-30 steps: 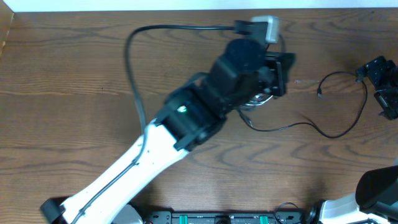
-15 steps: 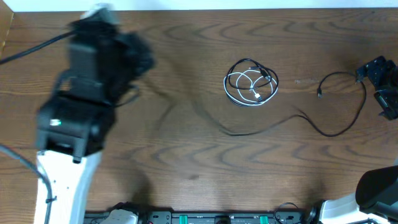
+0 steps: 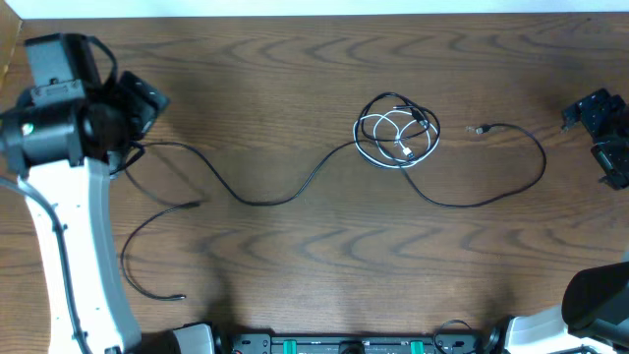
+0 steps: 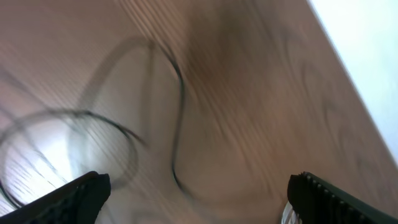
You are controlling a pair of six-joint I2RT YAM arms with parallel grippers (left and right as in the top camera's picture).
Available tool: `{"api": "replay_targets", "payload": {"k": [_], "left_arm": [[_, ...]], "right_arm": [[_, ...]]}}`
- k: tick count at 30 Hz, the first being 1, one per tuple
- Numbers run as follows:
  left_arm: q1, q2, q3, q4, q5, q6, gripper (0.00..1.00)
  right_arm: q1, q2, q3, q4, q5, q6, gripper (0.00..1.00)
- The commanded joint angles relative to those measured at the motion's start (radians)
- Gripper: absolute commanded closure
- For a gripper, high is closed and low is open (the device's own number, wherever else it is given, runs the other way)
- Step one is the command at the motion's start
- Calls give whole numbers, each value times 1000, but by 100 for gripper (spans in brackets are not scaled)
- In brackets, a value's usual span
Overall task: Untangle cables
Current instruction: 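Swing the left gripper to the upper left, pulling the black cable out, then return the left gripper to the coil and grasp the black cable again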
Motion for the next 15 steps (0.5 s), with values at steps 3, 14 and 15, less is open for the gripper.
{"api": "replay_targets", "payload": {"k": [3, 14, 15], "left_arm": [[-56, 88, 8, -46, 387, 324, 3], [-352, 239, -14, -80, 258, 600, 3], [-387, 264, -14, -75, 196, 600, 3]], "right_arm": [[1, -1, -2, -1, 5, 14, 1], [1, -1, -2, -1, 6, 14, 1], [1, -1, -2, -1, 5, 14, 1]]}}
